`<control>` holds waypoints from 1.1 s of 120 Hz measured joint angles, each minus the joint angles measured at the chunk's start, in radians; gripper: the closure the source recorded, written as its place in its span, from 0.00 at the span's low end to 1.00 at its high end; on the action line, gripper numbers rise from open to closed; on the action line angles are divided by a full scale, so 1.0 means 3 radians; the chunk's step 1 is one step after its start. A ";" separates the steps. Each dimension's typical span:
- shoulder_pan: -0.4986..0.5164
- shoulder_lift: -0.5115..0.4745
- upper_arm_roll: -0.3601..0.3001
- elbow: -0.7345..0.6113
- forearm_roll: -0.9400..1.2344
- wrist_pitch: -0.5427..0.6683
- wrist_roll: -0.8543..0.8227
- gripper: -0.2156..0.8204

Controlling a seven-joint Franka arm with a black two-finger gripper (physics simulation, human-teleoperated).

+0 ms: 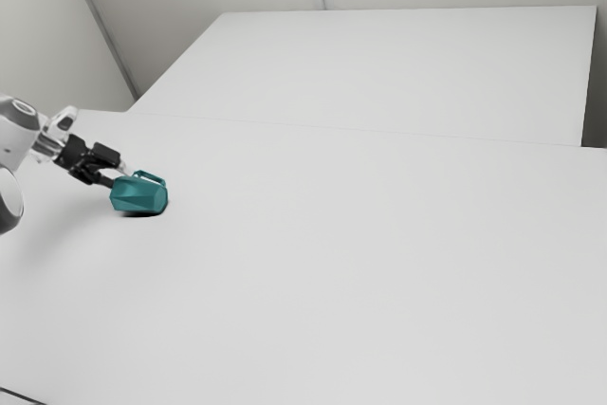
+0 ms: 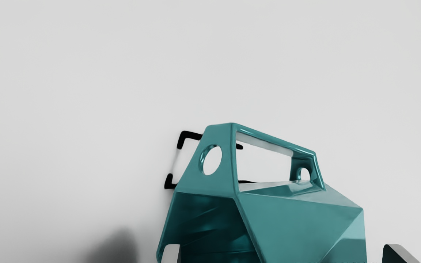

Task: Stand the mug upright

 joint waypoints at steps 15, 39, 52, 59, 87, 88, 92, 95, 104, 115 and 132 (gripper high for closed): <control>-0.0021 -0.0003 -0.0007 -0.0052 -0.0067 -0.0003 0.0087 0.21; -0.0035 0.0006 -0.0026 -0.0096 -0.0150 0.0002 0.0196 0.24; -0.0042 0.0005 -0.0033 -0.0132 -0.0170 0.0006 0.0242 0.38; -0.0051 0.0001 -0.0035 -0.0141 -0.0175 0.0011 0.0261 0.48; -0.0115 -0.0072 -0.0096 -0.0107 -0.0145 0.0063 0.0274 0.76; -0.0117 -0.0078 -0.0101 -0.0107 -0.0144 0.0064 0.0274 0.77; -0.0127 -0.0095 -0.0124 -0.0103 -0.0143 0.0070 0.0273 0.81; -0.0133 -0.0105 -0.0135 -0.0102 -0.0142 0.0074 0.0272 0.84; -0.0152 -0.0125 -0.0153 -0.0100 -0.0139 0.0094 0.0269 0.89; -0.0160 -0.0149 -0.0172 -0.0103 -0.0132 0.0116 0.0264 0.91; -0.0304 -0.0310 -0.0201 -0.0152 -0.0035 0.0155 0.0212 0.94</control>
